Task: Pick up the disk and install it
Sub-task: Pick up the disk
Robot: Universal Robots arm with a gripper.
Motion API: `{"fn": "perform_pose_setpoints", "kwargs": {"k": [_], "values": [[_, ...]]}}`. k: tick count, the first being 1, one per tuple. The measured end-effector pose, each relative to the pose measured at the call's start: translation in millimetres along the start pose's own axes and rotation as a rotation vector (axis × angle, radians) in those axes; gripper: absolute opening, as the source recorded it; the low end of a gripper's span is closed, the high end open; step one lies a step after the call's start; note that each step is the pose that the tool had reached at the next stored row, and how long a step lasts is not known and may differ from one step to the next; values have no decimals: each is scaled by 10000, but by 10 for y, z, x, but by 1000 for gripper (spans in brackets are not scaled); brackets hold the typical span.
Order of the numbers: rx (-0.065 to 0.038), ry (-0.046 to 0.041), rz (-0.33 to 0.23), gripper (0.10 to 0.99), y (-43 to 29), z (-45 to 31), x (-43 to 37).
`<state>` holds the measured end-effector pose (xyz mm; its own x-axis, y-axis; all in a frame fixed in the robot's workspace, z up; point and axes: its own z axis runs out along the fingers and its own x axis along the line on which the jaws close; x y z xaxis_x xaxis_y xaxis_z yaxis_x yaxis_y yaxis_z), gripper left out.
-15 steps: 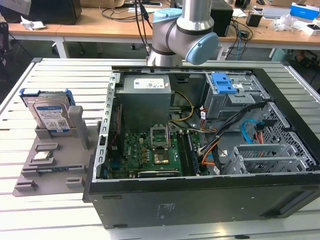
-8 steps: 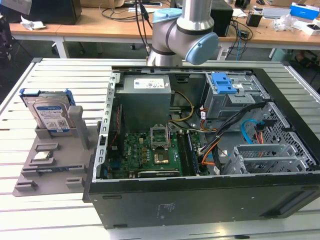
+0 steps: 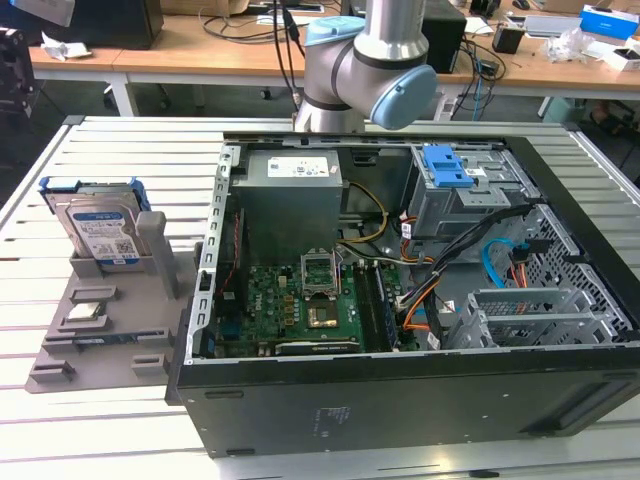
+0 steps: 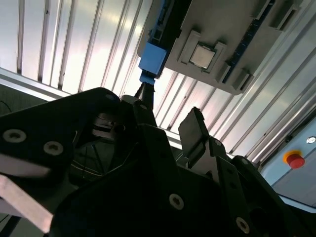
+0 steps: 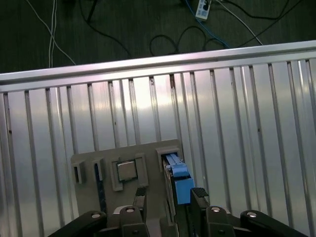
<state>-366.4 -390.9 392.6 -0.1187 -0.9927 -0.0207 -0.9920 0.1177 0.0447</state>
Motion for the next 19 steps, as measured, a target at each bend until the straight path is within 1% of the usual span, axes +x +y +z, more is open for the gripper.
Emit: {"fn": "perform_pose_setpoints", "kwargs": {"k": [3, 6, 8, 19], "values": [[-1, 2, 1, 482, -17, 2, -2], [-1, 4, 1, 482, -34, 23, -3], [-3, 6, 2, 482, -45, 50, -4], [-2, 5, 1, 482, -52, 111, -3]]}}
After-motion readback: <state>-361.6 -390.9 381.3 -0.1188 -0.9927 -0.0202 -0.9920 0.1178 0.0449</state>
